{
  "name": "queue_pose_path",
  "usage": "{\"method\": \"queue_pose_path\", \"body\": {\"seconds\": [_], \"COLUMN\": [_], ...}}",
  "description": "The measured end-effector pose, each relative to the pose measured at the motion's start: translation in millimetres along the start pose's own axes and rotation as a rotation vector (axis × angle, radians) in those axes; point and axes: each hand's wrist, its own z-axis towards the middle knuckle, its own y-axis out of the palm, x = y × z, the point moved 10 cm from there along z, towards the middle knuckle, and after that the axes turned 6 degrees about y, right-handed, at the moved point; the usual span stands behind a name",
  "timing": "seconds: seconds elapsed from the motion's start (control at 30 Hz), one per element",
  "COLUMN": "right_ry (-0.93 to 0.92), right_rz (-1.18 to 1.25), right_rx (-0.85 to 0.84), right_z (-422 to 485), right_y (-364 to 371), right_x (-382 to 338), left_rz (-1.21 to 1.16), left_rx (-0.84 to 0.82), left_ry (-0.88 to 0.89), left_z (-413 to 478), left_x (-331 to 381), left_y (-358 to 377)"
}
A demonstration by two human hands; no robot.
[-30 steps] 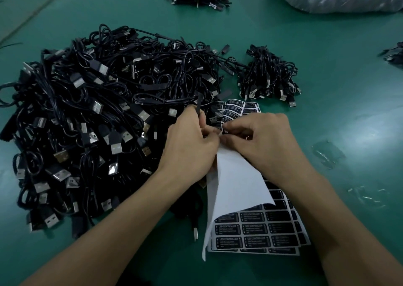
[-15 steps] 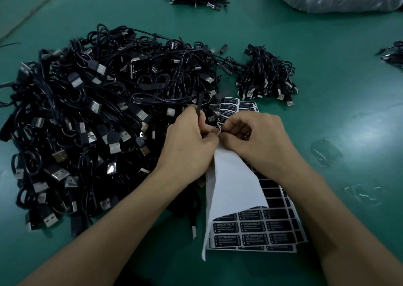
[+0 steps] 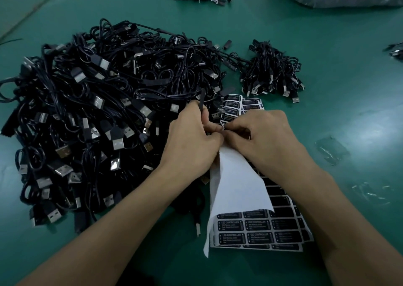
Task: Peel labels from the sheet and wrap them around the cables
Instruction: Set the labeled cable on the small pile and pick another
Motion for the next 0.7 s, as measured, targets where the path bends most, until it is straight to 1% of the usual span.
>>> {"method": "queue_pose_path", "body": {"seconds": [0.43, 0.6, 0.7], "right_ry": [0.017, -0.016, -0.025], "right_rz": [0.003, 0.082, 0.105], "right_rx": [0.041, 0.036, 0.106], "right_z": [2.3, -1.3, -2.8], "right_y": [-0.7, -6.8, -13.1], "right_x": [4.7, 3.4, 1.4], "left_rz": [-0.015, -0.039, -0.041], "left_rx": [0.004, 0.019, 0.016], "left_ry": [0.015, -0.008, -0.011], "left_z": [2.0, 0.4, 1.5], "left_x": [0.0, -3.3, -4.2], "left_y": [-0.2, -0.3, -0.2]}}
